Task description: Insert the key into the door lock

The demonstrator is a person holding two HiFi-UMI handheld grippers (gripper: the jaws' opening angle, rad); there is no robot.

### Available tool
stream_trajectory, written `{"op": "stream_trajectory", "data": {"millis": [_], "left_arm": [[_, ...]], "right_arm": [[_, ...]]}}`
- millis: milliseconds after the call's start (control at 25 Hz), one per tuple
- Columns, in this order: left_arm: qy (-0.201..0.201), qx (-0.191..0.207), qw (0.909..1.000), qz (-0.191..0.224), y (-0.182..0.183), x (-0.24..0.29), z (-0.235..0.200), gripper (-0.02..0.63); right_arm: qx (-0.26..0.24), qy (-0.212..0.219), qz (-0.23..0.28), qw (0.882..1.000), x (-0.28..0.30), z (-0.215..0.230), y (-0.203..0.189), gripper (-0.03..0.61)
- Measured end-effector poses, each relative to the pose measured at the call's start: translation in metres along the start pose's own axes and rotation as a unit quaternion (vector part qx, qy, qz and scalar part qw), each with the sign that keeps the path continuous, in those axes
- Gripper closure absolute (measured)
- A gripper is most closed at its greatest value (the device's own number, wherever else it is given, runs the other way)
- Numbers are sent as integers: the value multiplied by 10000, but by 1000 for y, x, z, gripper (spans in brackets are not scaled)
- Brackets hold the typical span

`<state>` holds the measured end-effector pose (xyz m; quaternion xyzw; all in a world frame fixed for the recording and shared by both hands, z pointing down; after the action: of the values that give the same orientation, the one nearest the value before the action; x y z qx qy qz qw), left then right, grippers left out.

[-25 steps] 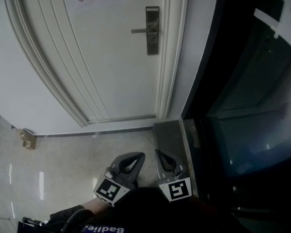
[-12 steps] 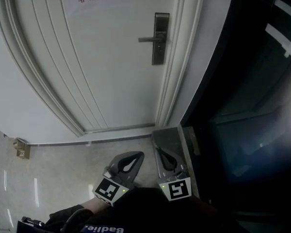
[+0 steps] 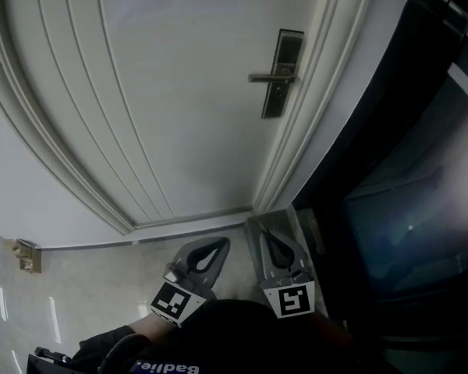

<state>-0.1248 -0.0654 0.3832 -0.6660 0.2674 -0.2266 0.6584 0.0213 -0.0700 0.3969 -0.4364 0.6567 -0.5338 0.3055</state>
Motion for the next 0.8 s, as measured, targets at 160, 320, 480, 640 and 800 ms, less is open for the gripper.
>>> {"op": "stream_trajectory", "data": {"millis": [160, 320, 480, 640, 800], "left_arm": [[-40, -4, 9999, 100, 3, 0, -32, 594], [-40, 43, 9998, 182, 10, 7, -52, 594], [-8, 88, 9997, 235, 16, 20, -63, 594], [107, 167, 9995, 262, 21, 35, -66, 594], [301, 199, 9991, 237, 26, 55, -70, 594]], "right_arm": [[-155, -268, -51, 9995, 21, 1, 5, 568], [-391, -499, -117, 9979, 35, 17, 8, 568], [-422, -657, -100, 9969, 49, 40, 10, 568], [-487, -582, -31, 9971, 65, 62, 8, 568], [-459, -401, 63, 9981, 85, 85, 7, 568]]}}
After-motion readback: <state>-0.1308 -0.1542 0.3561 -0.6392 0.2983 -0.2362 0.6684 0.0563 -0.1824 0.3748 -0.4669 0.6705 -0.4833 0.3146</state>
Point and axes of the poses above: the fingertips, and each gripper's own axes: x forward along the fingers, z to its right, y out of its top, the point moved 6 cm from there along -x, backward along the fingers
